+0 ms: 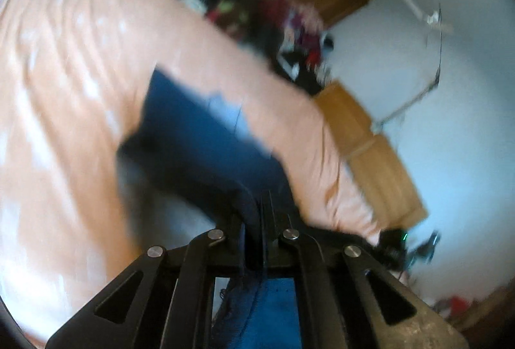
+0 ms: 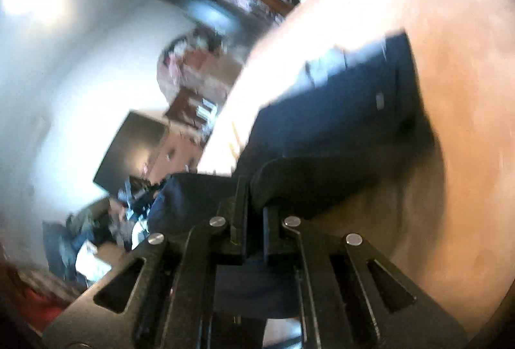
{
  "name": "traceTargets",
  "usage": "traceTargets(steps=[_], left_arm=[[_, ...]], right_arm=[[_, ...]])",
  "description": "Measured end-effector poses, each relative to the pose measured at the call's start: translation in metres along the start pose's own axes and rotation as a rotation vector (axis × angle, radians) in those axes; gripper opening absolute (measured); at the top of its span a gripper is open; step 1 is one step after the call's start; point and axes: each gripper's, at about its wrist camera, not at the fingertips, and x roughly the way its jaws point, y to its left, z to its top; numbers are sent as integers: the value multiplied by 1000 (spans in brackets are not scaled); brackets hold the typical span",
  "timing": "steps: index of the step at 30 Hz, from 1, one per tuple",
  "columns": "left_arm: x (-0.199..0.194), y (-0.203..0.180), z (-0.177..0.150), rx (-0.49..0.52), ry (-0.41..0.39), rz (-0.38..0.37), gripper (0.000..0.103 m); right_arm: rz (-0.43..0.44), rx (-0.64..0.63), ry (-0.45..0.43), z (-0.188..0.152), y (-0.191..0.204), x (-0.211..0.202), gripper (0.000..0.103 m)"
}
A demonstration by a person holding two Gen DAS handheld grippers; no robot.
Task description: Fold small clothes
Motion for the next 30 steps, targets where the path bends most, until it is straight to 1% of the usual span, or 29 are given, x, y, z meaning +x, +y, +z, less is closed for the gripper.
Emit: traceTargets(steps=[2,3,4,5,6,7,9,10,11,12,13,14,16,18,19,22,24,26,27,28,30], left_arm=[[20,5,29,2,-17,30,5],[43,13,49,-4,-13,61,7],[57,19,58,-3,-7,79,11],[81,29,69,3,9,118,14],[110,44,79,-4,33,173,15],[126,53,83,-14,46,200,15],[169,87,93,-56,92,291,19],[177,94,95,-66,95,321,22],[182,107,100,-73,95,366,25],[184,115,104,-82,82,377,26],[182,120,109,-93,62,372,33],[175,124,115,-100,25,365,36],[156,125,124,-107,-51,369,49],[142,127,128,-102,-99,392,56],[139,127,127,-91,-96,400,56],[136,125,115,-43,-42,409,56],[133,121,97,-16,-5,423,56],[122,120,78,-12,18,424,56],[118,115,66,-4,21,436,56],[113,108,55,3,21,432,56],[101,95,34,2,0,405,56]], right_arm=[[-37,-14,-15,40,-11,19,7],[-47,-10,-6,58,-19,33,7],[-72,0,-2,74,-29,46,8],[-122,-2,9,89,-41,61,9],[-179,-8,20,102,-59,67,10],[-224,4,22,109,-72,77,14],[-299,26,33,115,-96,93,21],[-333,23,36,115,-102,97,37],[-345,18,36,113,-108,100,61],[-350,11,36,112,-110,100,69],[-359,-2,37,112,-111,99,74],[-374,-25,42,110,-111,100,75],[-389,-58,56,112,-115,102,76],[-402,-71,66,111,-121,110,76],[-411,-74,71,112,-124,114,77],[-423,-65,77,116,-127,127,77],[-434,-57,72,115,-126,130,77],[-422,-42,67,111,-121,132,77],[-419,-46,68,109,-117,135,77],[-424,-59,65,105,-110,135,77],[-440,-110,55,93,-92,132,79]])
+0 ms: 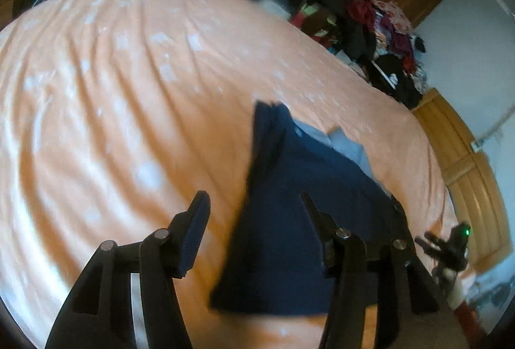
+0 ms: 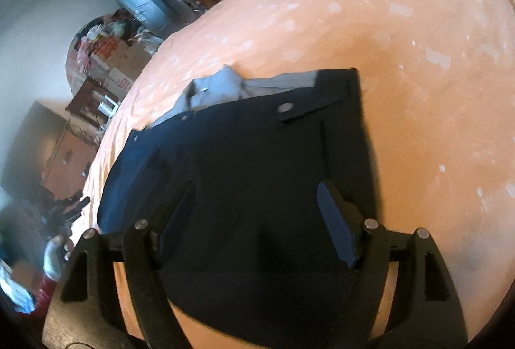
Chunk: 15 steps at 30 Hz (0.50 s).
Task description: Fold small clothes
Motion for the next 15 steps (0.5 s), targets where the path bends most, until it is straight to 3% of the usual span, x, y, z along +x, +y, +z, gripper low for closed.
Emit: traceTargets(steps=[4,8,10,13,15], left_arm=[[-24,-24,-47,22,-16,-14,61],[-11,-52,-89,179,21,172,63],[12,-58,-108,254,91,322,66],[30,-55,-130,310,111,408,73],[33,-64,-135,362,101,451,77]], right_arm=[[-82,-117,-64,-35,38,-28,98],[-203,-235,-77,-79,68,-40,101],[-275,-312,-61,-105,80,-37,101],[-433,-460,-4,-142,94,-21,101],[-454,-476,24,-160,92,-11,101]])
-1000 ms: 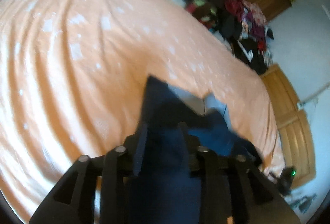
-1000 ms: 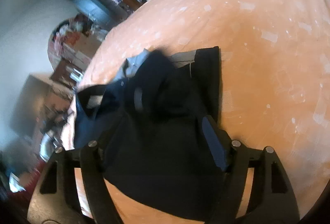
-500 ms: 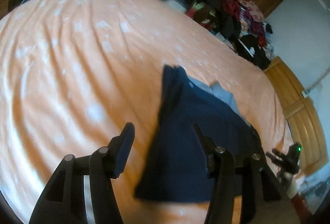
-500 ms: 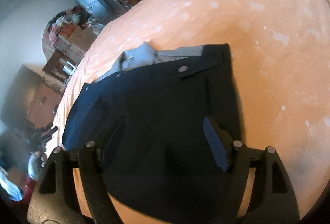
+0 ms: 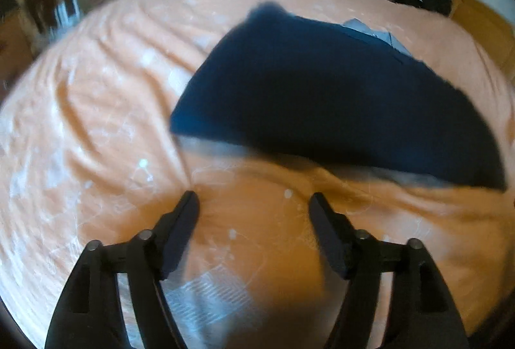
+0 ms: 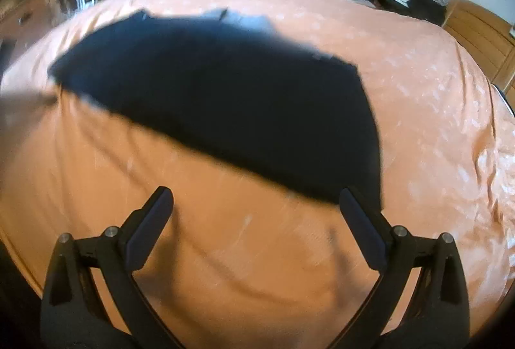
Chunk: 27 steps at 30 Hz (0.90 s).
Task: Fold small clothes
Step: 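Raise both open grippers away from the folded jacket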
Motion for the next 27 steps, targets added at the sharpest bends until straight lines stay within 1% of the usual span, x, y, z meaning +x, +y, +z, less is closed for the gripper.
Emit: traceTargets(steps=[1,2,3,5,6,8,11,20,21,22,23,24,25,26,27], left_arm=[[0,0,-1,9,0,7,81],[1,-1,-2,14,0,10,82],[3,-1,-3,14,-2,11,83],[4,-4,-2,22,-3,19,84],[4,-5,-3,27,-6,22,84],[4,-5,-6,24,-12,18,85],[8,-3,-2,23,-12,18,86],[9,0,-2,15,-9,4,88],[9,0,-1,13,-6,-1,88],[10,0,-1,10,3,-10,91],[11,1,1,-8,31,-42,95],[10,4,5,-53,67,-126,103],[7,8,7,-100,65,-202,102],[3,18,8,-175,53,-318,102],[1,32,8,-282,39,-447,102]], right_arm=[[8,13,27,-7,2,7,102],[16,38,57,-14,1,16,103],[27,83,63,-19,-4,21,103],[83,201,46,-27,-20,27,103],[93,214,34,-29,-24,29,103],[92,204,15,-31,-25,29,103],[107,210,6,-33,-30,28,103],[129,216,10,-35,-22,25,103],[132,217,11,-35,-22,25,103],[135,219,12,-35,-23,25,103],[136,219,12,-35,-22,25,103],[137,219,12,-34,-22,26,103],[137,219,11,-34,-22,26,103],[138,219,9,-34,-22,26,103],[139,219,6,-34,-22,26,103]])
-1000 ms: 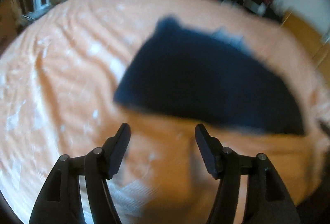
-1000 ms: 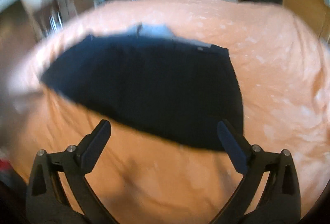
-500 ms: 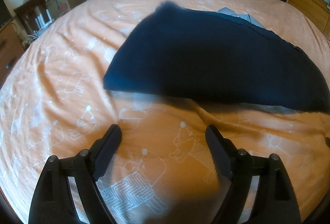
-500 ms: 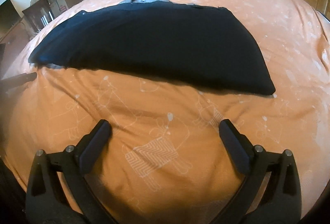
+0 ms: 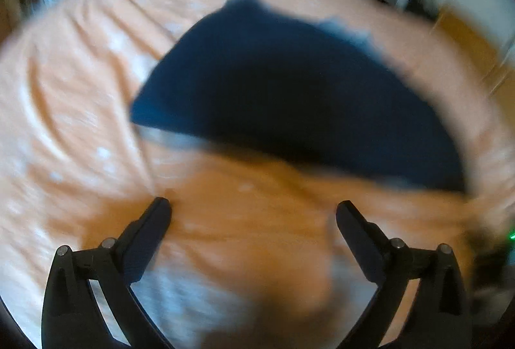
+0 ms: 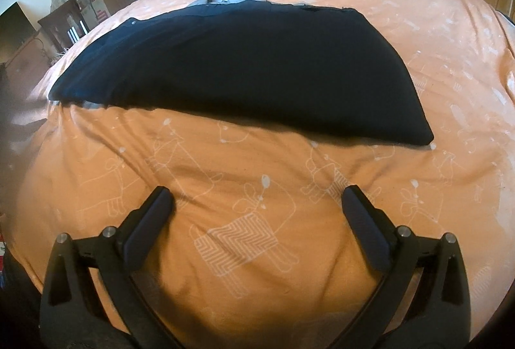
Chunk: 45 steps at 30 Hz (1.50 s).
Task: Fold small clothes
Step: 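Raise both open grippers away from the folded jacket, then grasp the folded navy jacket with the right gripper and lift it while the left gripper holds it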
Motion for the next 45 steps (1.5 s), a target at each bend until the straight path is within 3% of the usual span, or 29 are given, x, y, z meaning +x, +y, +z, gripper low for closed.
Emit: traceTargets(steps=[2,4,12,14,15,17,18,19,21,25,27,29,32,34,36,37,38,39,40,41,43,45], left_arm=[[-10,18,3,-129,-54,-101,101],[-13,30,5,-202,-99,-151,101],[19,28,44,-241,-124,-137,99],[29,33,56,-259,-142,-111,94],[33,35,63,-262,-149,-96,86],[38,37,71,-256,-161,-118,51],[41,35,76,-240,-161,-123,13],[40,26,80,-191,-166,-74,0],[38,-2,83,-60,-193,-20,0],[33,-50,79,147,-237,79,4],[28,-59,77,186,-248,99,4],[27,-68,78,220,-255,124,4],[30,-78,76,258,-255,152,4],[33,-87,70,298,-256,172,4],[40,-102,67,358,-258,191,6],[43,-108,67,381,-259,197,6],[46,-114,64,409,-261,202,6],[49,-120,63,431,-259,200,7],[52,-125,64,438,-254,195,8],[55,-130,65,442,-249,181,8],[58,-152,66,488,-237,127,8],[67,-200,55,599,-204,44,8]], right_arm=[[0,-1,-5,-1,0,0,103],[2,-1,-9,-2,0,0,103],[9,3,20,4,1,-7,103],[64,36,38,13,2,-21,93],[115,56,31,20,3,-34,91],[161,48,-23,38,12,-61,92],[178,36,-41,47,15,-68,92],[206,25,-54,62,19,-72,92],[267,3,-65,103,25,-66,93],[388,-59,-40,200,95,-18,97],[468,-119,39,244,148,21,98],[462,-173,134,281,198,62,98],[495,-229,302,314,261,116,98],[504,-266,405,319,289,145,98],[437,-332,447,314,304,166,96],[399,-367,448,310,306,175,91],[376,-381,450,310,303,183,64],[370,-357,450,311,291,188,46],[417,-295,448,313,274,190,22],[510,-171,415,314,243,184,14],[579,-56,322,308,193,163,11],[630,81,222,297,122,134,10]])
